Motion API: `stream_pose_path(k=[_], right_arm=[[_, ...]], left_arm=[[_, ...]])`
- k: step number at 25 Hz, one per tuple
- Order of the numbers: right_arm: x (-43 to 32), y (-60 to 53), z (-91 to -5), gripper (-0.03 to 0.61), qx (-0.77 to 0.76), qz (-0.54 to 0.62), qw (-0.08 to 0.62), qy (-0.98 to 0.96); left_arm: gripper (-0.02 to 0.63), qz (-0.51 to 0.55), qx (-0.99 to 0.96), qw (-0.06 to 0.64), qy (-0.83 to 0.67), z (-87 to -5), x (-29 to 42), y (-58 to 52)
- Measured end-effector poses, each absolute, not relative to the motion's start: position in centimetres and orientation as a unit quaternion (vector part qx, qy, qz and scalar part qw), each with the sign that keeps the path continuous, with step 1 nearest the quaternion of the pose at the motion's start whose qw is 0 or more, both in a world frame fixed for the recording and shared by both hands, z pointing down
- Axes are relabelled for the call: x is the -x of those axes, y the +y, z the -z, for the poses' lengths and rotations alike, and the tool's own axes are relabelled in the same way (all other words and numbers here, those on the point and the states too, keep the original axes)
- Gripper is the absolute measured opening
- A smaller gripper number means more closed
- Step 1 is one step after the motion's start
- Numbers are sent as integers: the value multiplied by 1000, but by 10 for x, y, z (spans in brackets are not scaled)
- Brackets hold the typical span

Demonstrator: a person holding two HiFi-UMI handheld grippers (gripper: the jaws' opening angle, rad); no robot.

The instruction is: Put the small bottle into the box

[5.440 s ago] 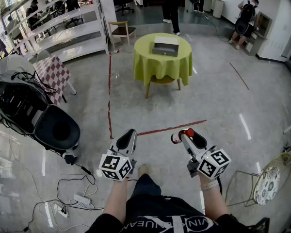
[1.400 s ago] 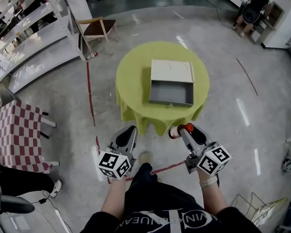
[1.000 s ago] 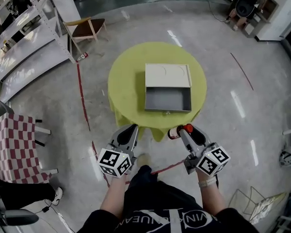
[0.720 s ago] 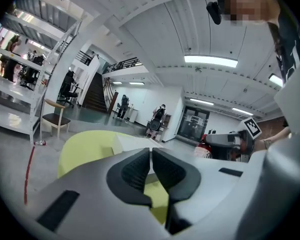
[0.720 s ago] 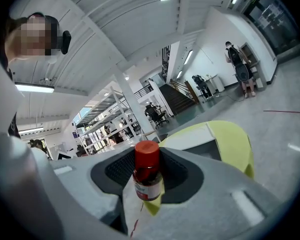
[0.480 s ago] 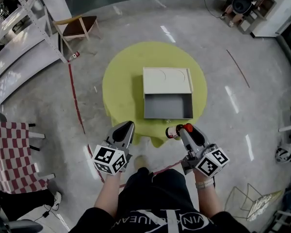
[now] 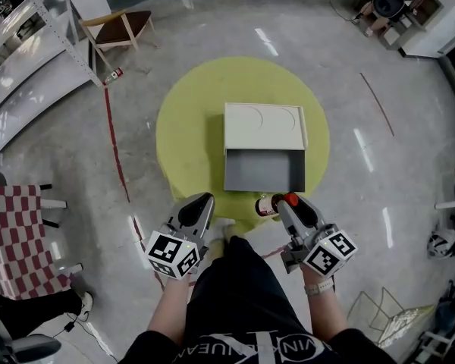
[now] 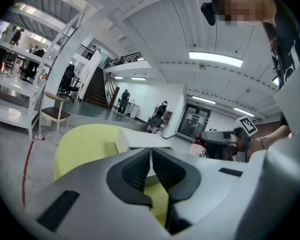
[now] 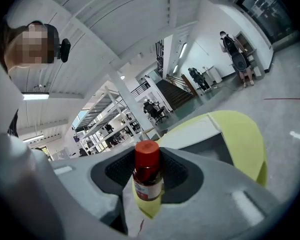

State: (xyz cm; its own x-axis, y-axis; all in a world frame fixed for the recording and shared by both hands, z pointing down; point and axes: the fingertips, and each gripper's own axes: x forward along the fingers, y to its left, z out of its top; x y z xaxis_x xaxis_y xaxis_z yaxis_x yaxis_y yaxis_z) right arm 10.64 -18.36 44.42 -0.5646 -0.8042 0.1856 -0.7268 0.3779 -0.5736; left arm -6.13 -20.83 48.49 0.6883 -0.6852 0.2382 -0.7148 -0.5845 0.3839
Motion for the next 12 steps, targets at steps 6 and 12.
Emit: stream_pose_path(k=[6, 12], right_arm=[[-100, -204, -453, 147, 439, 325, 60, 835], [-94, -222, -465, 147, 429, 335, 60, 837]], left_arm=[[23, -36, -884, 239, -401, -497, 58, -214], [23, -47, -882, 242, -402, -514, 53, -215]])
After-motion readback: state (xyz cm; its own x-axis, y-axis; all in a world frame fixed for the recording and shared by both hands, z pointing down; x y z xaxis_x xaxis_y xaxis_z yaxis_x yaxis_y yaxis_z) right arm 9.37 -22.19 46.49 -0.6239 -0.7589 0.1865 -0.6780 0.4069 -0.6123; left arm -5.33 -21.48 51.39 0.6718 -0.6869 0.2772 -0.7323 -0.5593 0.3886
